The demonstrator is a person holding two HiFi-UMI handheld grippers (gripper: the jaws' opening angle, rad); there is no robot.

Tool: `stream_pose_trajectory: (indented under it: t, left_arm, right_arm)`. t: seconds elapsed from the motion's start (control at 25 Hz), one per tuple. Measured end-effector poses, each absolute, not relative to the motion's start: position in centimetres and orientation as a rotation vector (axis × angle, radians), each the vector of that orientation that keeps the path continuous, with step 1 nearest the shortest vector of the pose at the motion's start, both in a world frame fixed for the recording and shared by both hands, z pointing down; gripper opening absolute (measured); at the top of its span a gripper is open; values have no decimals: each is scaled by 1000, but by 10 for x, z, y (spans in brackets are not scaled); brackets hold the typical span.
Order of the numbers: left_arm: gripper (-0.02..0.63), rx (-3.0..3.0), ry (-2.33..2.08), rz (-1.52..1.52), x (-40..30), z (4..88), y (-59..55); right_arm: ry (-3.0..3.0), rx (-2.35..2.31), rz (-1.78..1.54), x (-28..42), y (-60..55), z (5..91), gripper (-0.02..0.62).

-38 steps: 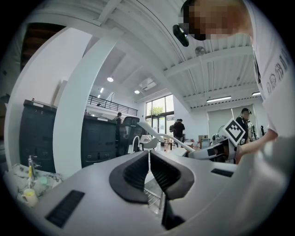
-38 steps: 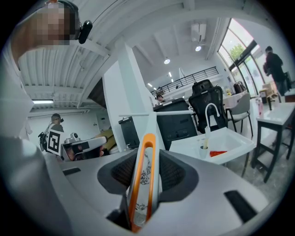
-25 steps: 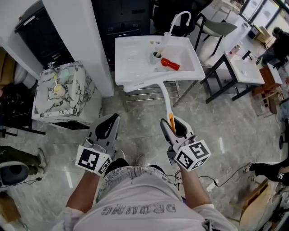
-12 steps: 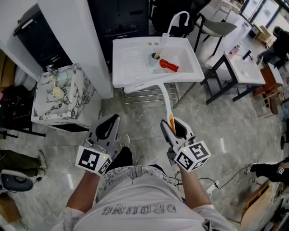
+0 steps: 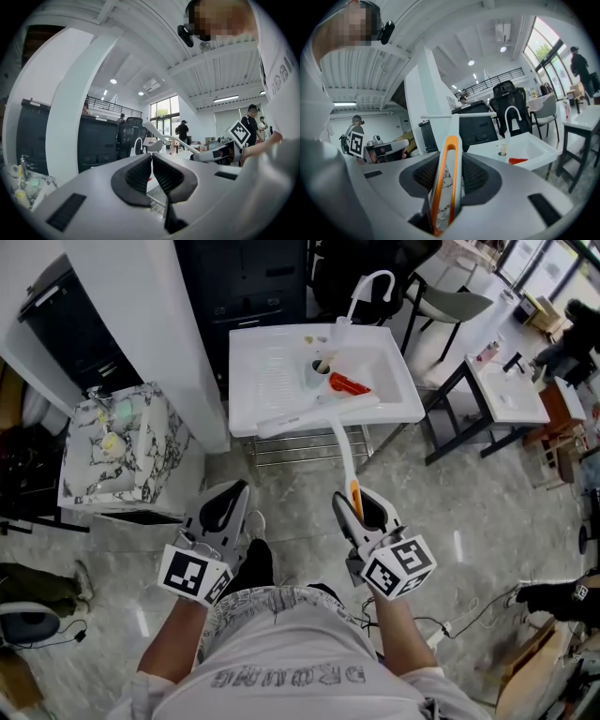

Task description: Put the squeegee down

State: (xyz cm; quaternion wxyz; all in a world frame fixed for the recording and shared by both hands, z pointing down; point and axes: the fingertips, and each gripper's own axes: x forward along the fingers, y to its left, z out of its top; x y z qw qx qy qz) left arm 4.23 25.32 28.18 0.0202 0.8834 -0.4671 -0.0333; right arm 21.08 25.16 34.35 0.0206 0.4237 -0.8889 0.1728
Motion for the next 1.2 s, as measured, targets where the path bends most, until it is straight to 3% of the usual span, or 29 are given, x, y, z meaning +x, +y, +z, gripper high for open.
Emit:
stream_pose_trajectory:
  t: [1.2]
  left_arm:
    - [22,2679,-1361,-67,-34,315,64]
  right_arm:
    - [-2658,1281,636,122,74,377,135]
